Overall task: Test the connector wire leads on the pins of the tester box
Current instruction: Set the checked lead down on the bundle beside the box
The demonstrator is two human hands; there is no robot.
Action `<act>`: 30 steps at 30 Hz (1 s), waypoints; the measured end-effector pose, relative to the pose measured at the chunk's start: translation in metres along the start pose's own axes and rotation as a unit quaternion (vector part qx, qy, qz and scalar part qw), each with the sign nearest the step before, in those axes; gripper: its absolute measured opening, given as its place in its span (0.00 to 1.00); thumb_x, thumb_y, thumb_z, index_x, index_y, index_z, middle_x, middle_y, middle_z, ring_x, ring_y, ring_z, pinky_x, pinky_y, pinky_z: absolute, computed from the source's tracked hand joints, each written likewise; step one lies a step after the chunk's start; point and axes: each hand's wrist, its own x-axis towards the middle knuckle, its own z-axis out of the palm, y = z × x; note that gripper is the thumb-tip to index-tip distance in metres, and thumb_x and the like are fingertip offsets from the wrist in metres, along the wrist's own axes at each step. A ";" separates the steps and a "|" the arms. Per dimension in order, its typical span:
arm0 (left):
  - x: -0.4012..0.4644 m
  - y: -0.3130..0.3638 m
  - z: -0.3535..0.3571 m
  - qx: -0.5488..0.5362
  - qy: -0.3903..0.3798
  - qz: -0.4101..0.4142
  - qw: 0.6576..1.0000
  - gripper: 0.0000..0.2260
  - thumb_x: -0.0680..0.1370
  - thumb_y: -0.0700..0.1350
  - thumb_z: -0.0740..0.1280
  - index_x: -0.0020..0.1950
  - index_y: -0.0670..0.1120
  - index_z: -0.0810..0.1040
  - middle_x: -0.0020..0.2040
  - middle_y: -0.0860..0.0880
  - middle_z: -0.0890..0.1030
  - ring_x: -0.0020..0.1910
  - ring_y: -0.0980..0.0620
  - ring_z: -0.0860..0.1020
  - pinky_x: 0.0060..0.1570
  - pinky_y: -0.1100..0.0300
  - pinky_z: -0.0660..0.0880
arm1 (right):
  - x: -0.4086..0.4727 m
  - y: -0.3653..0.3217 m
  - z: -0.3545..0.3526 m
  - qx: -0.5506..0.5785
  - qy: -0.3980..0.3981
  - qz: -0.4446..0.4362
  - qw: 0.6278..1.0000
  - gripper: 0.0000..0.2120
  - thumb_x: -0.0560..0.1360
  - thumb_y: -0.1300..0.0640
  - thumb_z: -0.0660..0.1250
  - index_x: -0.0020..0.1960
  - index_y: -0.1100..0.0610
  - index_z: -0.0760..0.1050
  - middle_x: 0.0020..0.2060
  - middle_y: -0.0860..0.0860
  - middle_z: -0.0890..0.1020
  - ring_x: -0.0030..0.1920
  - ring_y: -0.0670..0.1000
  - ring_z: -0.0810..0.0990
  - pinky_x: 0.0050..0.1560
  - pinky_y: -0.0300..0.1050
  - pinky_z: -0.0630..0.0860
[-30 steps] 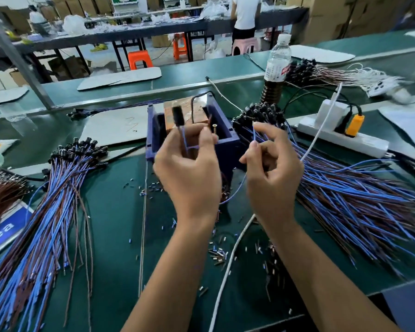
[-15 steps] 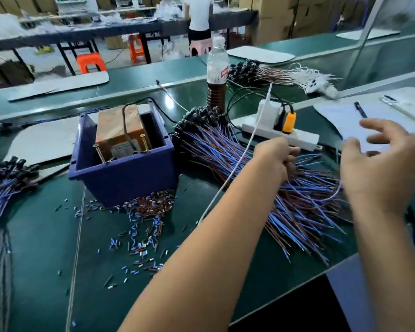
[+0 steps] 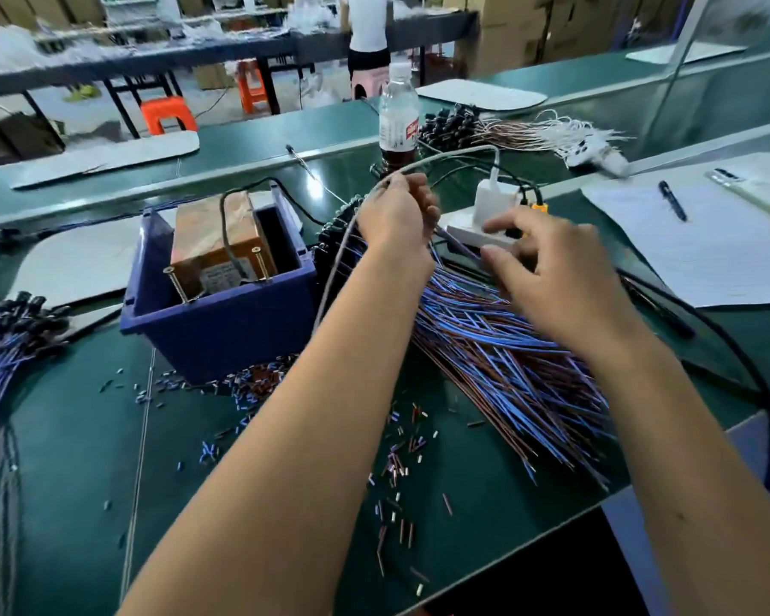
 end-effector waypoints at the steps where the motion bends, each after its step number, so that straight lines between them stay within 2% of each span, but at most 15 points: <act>1: 0.002 0.004 -0.007 0.142 0.025 0.059 0.988 0.15 0.86 0.44 0.62 0.42 0.41 0.80 0.34 0.47 0.79 0.26 0.55 0.76 0.31 0.62 0.77 | 0.003 0.001 -0.003 -0.026 0.023 -0.002 0.999 0.09 0.81 0.48 0.69 0.58 0.51 0.82 0.39 0.49 0.86 0.38 0.51 0.83 0.39 0.42 0.74; 3: 0.009 0.012 -0.024 0.413 0.070 0.162 0.894 0.15 0.84 0.52 0.65 0.45 0.45 0.85 0.41 0.47 0.85 0.38 0.49 0.82 0.46 0.55 0.81 | 0.004 0.003 -0.009 -0.052 0.037 0.003 0.998 0.13 0.82 0.45 0.68 0.51 0.53 0.84 0.40 0.53 0.86 0.40 0.56 0.82 0.38 0.46 0.72; 4: 0.012 0.016 -0.032 0.496 0.090 0.197 0.841 0.15 0.83 0.54 0.65 0.46 0.46 0.85 0.42 0.47 0.85 0.43 0.47 0.83 0.49 0.54 0.80 | 0.003 0.003 -0.010 -0.060 0.025 0.005 0.998 0.14 0.82 0.44 0.67 0.50 0.53 0.84 0.39 0.54 0.85 0.40 0.58 0.81 0.38 0.47 0.71; 5: 0.015 0.021 -0.038 0.543 0.106 0.213 0.806 0.16 0.83 0.55 0.66 0.46 0.45 0.84 0.42 0.46 0.85 0.45 0.45 0.84 0.47 0.54 0.79 | 0.002 0.001 -0.010 -0.068 0.009 0.008 0.998 0.14 0.82 0.43 0.67 0.49 0.53 0.83 0.37 0.54 0.84 0.39 0.58 0.81 0.37 0.47 0.70; 8: 0.017 0.025 -0.050 0.610 0.111 0.206 0.757 0.19 0.82 0.56 0.67 0.41 0.42 0.81 0.38 0.46 0.83 0.44 0.44 0.83 0.41 0.55 0.73 | -0.005 -0.001 0.002 -0.091 0.000 0.024 0.996 0.10 0.81 0.46 0.70 0.48 0.52 0.81 0.36 0.52 0.82 0.37 0.55 0.79 0.35 0.44 0.69; 11: 0.006 0.013 -0.056 0.645 0.060 0.185 0.739 0.22 0.81 0.58 0.68 0.44 0.39 0.85 0.39 0.45 0.85 0.44 0.45 0.84 0.46 0.53 0.79 | -0.011 -0.003 0.023 -0.123 0.014 0.056 0.991 0.11 0.81 0.49 0.71 0.45 0.55 0.80 0.36 0.53 0.82 0.38 0.57 0.80 0.38 0.47 0.74; 14: -0.018 0.010 -0.066 0.637 0.009 0.175 0.751 0.23 0.81 0.57 0.68 0.44 0.37 0.85 0.36 0.44 0.85 0.37 0.48 0.83 0.42 0.54 0.81 | -0.015 -0.004 0.036 -0.154 0.017 0.062 0.986 0.11 0.79 0.50 0.73 0.44 0.56 0.83 0.38 0.54 0.83 0.42 0.58 0.81 0.42 0.49 0.77; 17: -0.051 0.018 -0.079 0.662 -0.077 0.112 0.737 0.20 0.80 0.58 0.68 0.43 0.43 0.85 0.32 0.50 0.85 0.32 0.53 0.81 0.35 0.59 0.78 | -0.017 -0.013 0.045 -0.149 0.082 0.052 0.984 0.07 0.77 0.53 0.74 0.47 0.57 0.83 0.44 0.56 0.82 0.50 0.59 0.78 0.48 0.50 0.74; 19: -0.073 0.032 -0.094 0.688 -0.112 0.078 0.713 0.20 0.80 0.61 0.67 0.41 0.46 0.85 0.30 0.54 0.84 0.30 0.58 0.79 0.33 0.62 0.73 | -0.018 -0.026 0.052 -0.098 0.147 0.021 0.984 0.05 0.78 0.56 0.72 0.49 0.58 0.82 0.45 0.56 0.82 0.49 0.59 0.78 0.48 0.49 0.71; 20: -0.084 0.042 -0.106 0.682 -0.126 0.062 0.718 0.20 0.80 0.61 0.67 0.40 0.47 0.84 0.29 0.54 0.84 0.27 0.59 0.76 0.30 0.64 0.70 | -0.019 -0.035 0.057 -0.067 0.179 -0.005 0.982 0.05 0.79 0.57 0.71 0.49 0.59 0.81 0.44 0.55 0.82 0.46 0.59 0.79 0.47 0.49 0.72; 22: -0.103 0.063 -0.135 0.632 -0.142 0.037 0.761 0.20 0.81 0.59 0.67 0.38 0.46 0.84 0.26 0.54 0.80 0.22 0.59 0.71 0.26 0.67 0.66 | -0.023 -0.056 0.064 -0.014 0.238 -0.059 0.969 0.05 0.81 0.59 0.69 0.48 0.60 0.81 0.41 0.54 0.81 0.40 0.55 0.78 0.43 0.47 0.70; 24: -0.117 0.085 -0.173 0.578 -0.077 0.068 0.810 0.19 0.81 0.56 0.68 0.36 0.46 0.84 0.23 0.54 0.74 0.21 0.58 0.68 0.23 0.67 0.65 | -0.030 -0.088 0.075 0.048 0.270 -0.118 0.954 0.06 0.82 0.60 0.68 0.48 0.60 0.80 0.38 0.51 0.80 0.36 0.51 0.74 0.39 0.43 0.67; 26: -0.122 0.099 -0.215 0.544 0.077 0.155 0.821 0.18 0.80 0.53 0.69 0.34 0.45 0.82 0.21 0.55 0.71 0.21 0.58 0.67 0.27 0.63 0.63 | -0.041 -0.127 0.094 0.111 0.250 -0.195 0.942 0.08 0.83 0.59 0.67 0.46 0.60 0.79 0.34 0.49 0.78 0.32 0.49 0.72 0.35 0.43 0.66; 28: -0.120 0.108 -0.256 0.557 0.240 0.204 0.768 0.18 0.79 0.52 0.70 0.32 0.45 0.79 0.22 0.55 0.73 0.28 0.54 0.74 0.34 0.59 0.64 | -0.051 -0.167 0.119 0.155 0.147 -0.257 0.942 0.10 0.84 0.56 0.66 0.45 0.58 0.78 0.33 0.49 0.77 0.31 0.51 0.74 0.32 0.48 0.70; 30: -0.117 0.116 -0.289 0.597 0.356 0.206 0.688 0.16 0.79 0.52 0.69 0.33 0.48 0.77 0.29 0.54 0.77 0.37 0.46 0.78 0.40 0.58 0.67 | -0.056 -0.208 0.150 0.115 -0.052 -0.250 0.960 0.09 0.82 0.51 0.66 0.46 0.55 0.77 0.35 0.51 0.80 0.35 0.57 0.79 0.34 0.50 0.75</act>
